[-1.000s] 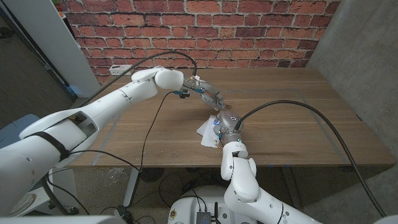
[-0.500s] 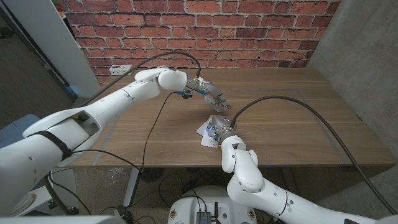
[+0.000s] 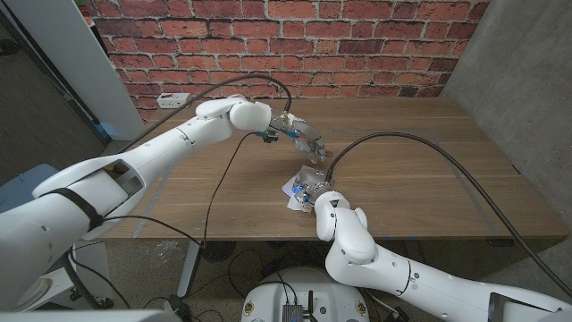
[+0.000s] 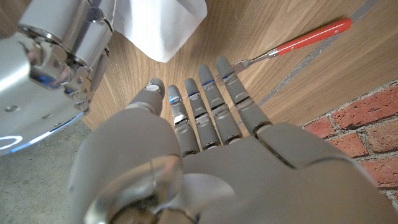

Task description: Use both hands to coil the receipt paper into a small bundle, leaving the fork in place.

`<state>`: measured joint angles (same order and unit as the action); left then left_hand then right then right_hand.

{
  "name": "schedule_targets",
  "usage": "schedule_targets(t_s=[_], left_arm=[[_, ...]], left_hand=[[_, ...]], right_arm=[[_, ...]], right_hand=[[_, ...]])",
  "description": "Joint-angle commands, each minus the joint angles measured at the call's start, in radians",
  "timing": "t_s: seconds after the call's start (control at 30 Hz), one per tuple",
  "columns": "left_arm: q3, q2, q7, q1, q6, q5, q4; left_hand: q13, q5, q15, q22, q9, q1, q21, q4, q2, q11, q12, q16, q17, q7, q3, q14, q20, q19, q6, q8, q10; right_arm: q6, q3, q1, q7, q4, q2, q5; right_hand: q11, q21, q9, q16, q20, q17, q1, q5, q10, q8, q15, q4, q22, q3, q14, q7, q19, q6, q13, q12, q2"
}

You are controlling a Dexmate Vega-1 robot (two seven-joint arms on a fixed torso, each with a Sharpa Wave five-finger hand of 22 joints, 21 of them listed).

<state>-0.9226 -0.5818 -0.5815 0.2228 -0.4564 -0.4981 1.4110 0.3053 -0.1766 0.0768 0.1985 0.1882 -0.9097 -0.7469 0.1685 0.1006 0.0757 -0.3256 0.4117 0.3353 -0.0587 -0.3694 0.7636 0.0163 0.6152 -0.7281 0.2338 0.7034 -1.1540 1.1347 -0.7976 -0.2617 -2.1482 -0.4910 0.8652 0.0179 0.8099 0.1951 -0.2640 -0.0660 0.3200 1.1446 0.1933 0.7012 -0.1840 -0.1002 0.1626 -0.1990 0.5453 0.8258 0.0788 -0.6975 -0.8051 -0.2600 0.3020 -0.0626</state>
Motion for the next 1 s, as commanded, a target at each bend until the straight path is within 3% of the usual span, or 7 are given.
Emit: schedule_targets(t_s=[0.03, 0.13, 0.27, 0.37, 0.53, 0.77, 1.0], left_arm=[[-0.004, -0.047, 0.066, 0.064, 0.077, -0.185, 0.154], [-0.007, -0.058, 0.065, 0.081, 0.108, -0.243, 0.198], [-0.005, -0.060, 0.058, 0.094, 0.130, -0.272, 0.217], [-0.005, -0.058, 0.073, 0.104, 0.136, -0.291, 0.216], [-0.003, -0.066, 0.170, 0.137, 0.129, -0.346, 0.214], [-0.019, -0.055, 0.205, 0.146, 0.110, -0.371, 0.182], [-0.023, -0.053, 0.211, 0.149, 0.108, -0.383, 0.179]], left_hand=[[0.038, 0.001, 0.083, 0.008, 0.011, -0.051, -0.039, 0.007, -0.016, 0.007, -0.048, 0.067, 0.064, 0.027, 0.022, 0.055, 0.013, 0.053, -0.061, 0.013, 0.050], [0.069, -0.002, 0.086, 0.009, 0.030, -0.087, -0.058, 0.010, -0.038, 0.008, -0.066, 0.085, 0.102, 0.021, 0.038, 0.042, 0.015, 0.070, -0.090, 0.023, 0.022], [0.106, -0.004, 0.078, 0.007, 0.038, -0.111, -0.079, -0.001, -0.050, 0.001, -0.069, 0.038, 0.098, -0.009, 0.040, -0.016, 0.032, 0.081, -0.051, -0.002, -0.066], [0.127, -0.003, 0.062, -0.001, 0.033, -0.108, -0.083, -0.014, -0.051, -0.011, -0.060, -0.009, 0.081, -0.023, 0.041, -0.059, 0.007, 0.069, 0.027, -0.039, -0.143], [0.140, -0.004, 0.048, -0.011, 0.026, -0.100, -0.096, -0.018, -0.062, -0.021, -0.047, -0.053, 0.054, -0.042, 0.045, -0.101, -0.006, 0.098, 0.054, -0.045, -0.192], [0.152, -0.007, 0.060, -0.017, 0.019, -0.104, -0.110, -0.021, -0.053, -0.024, -0.055, -0.060, 0.039, -0.033, 0.038, -0.072, 0.022, 0.140, 0.055, -0.039, -0.185], [0.173, -0.010, 0.098, -0.022, 0.012, -0.135, -0.123, -0.012, -0.032, -0.019, -0.088, -0.021, 0.052, -0.016, 0.023, 0.046, 0.054, 0.187, 0.029, -0.033, -0.151]], right_arm=[[-0.040, 0.071, 0.079, 0.048, 0.003, -0.023, -0.074], [-0.054, 0.085, 0.093, 0.063, 0.002, -0.026, -0.092], [-0.066, 0.101, 0.111, 0.085, -0.002, -0.032, -0.121], [-0.076, 0.114, 0.126, 0.099, -0.005, -0.037, -0.142], [-0.090, 0.134, 0.150, 0.126, -0.010, -0.041, -0.182], [-0.117, 0.165, 0.187, 0.164, -0.014, -0.046, -0.238], [-0.139, 0.192, 0.221, 0.209, -0.021, -0.054, -0.299]], right_hand=[[0.002, 0.006, 0.000, 0.008, -0.091, -0.009, -0.006, 0.005, -0.009, -0.004, -0.118, -0.001, 0.003, 0.008, -0.008, 0.003, 0.013, 0.003, 0.002, -0.010, 0.009], [-0.007, 0.007, 0.000, 0.010, -0.089, -0.014, -0.012, 0.003, -0.007, -0.005, -0.116, -0.005, 0.006, 0.008, -0.007, 0.003, 0.019, 0.003, 0.005, -0.014, 0.008], [-0.009, 0.008, 0.000, 0.012, -0.087, -0.019, -0.020, 0.002, 0.000, -0.007, -0.116, -0.008, 0.008, 0.008, -0.007, 0.002, 0.023, 0.001, 0.008, -0.017, 0.009], [-0.006, 0.009, -0.001, 0.012, -0.085, -0.022, -0.025, 0.001, 0.001, -0.009, -0.114, -0.010, 0.009, 0.008, -0.004, 0.002, 0.024, -0.004, 0.009, -0.020, 0.009], [-0.005, 0.010, -0.001, 0.013, -0.083, -0.025, -0.034, -0.001, 0.003, -0.010, -0.112, -0.013, 0.010, 0.006, -0.004, 0.002, 0.027, -0.006, 0.011, -0.023, 0.011], [-0.004, 0.012, -0.002, 0.014, -0.078, -0.030, -0.047, -0.003, 0.013, -0.013, -0.111, -0.017, 0.012, 0.003, -0.001, 0.002, 0.032, -0.014, 0.015, -0.025, 0.012], [-0.006, 0.013, -0.002, 0.012, -0.078, -0.032, -0.053, -0.004, 0.018, -0.014, -0.111, -0.019, 0.013, 0.003, 0.004, 0.003, 0.034, -0.017, 0.016, -0.027, 0.010]])
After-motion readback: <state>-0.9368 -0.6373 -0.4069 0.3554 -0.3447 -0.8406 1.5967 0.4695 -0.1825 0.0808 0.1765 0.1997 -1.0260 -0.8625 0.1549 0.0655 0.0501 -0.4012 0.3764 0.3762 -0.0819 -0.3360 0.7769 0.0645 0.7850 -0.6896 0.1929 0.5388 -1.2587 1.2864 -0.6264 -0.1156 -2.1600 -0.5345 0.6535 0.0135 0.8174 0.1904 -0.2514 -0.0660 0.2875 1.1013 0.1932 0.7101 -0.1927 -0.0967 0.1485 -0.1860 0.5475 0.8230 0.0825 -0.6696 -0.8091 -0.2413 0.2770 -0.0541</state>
